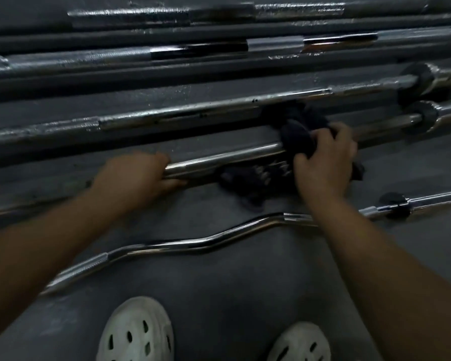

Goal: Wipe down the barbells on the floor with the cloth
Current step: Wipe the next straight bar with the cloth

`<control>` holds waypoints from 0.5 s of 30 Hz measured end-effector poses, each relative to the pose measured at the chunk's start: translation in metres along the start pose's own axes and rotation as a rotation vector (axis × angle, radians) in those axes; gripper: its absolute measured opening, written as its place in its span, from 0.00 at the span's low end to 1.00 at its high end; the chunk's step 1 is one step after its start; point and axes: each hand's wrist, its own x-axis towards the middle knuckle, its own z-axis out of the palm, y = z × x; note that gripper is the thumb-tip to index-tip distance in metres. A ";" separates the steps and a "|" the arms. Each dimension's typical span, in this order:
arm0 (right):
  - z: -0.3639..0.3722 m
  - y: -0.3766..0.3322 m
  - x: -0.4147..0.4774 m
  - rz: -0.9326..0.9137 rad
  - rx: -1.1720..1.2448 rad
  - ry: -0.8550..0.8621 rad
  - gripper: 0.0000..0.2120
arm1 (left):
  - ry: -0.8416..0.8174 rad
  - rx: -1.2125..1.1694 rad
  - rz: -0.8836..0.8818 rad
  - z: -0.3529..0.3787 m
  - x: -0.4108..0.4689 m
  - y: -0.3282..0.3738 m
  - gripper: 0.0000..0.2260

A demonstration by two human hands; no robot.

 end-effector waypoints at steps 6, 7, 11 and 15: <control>0.014 -0.072 -0.042 -0.444 0.067 -0.286 0.18 | -0.104 0.042 -0.057 -0.017 0.003 -0.006 0.19; 0.008 -0.061 -0.029 -0.449 0.067 -0.276 0.22 | 0.030 0.107 -0.056 -0.008 -0.011 -0.002 0.18; 0.001 -0.012 -0.001 0.039 0.014 -0.078 0.34 | -0.195 -0.053 -0.020 -0.007 0.005 -0.009 0.18; 0.024 -0.070 -0.046 -0.186 0.065 -0.170 0.29 | -0.432 -0.180 -0.024 -0.025 0.023 -0.017 0.22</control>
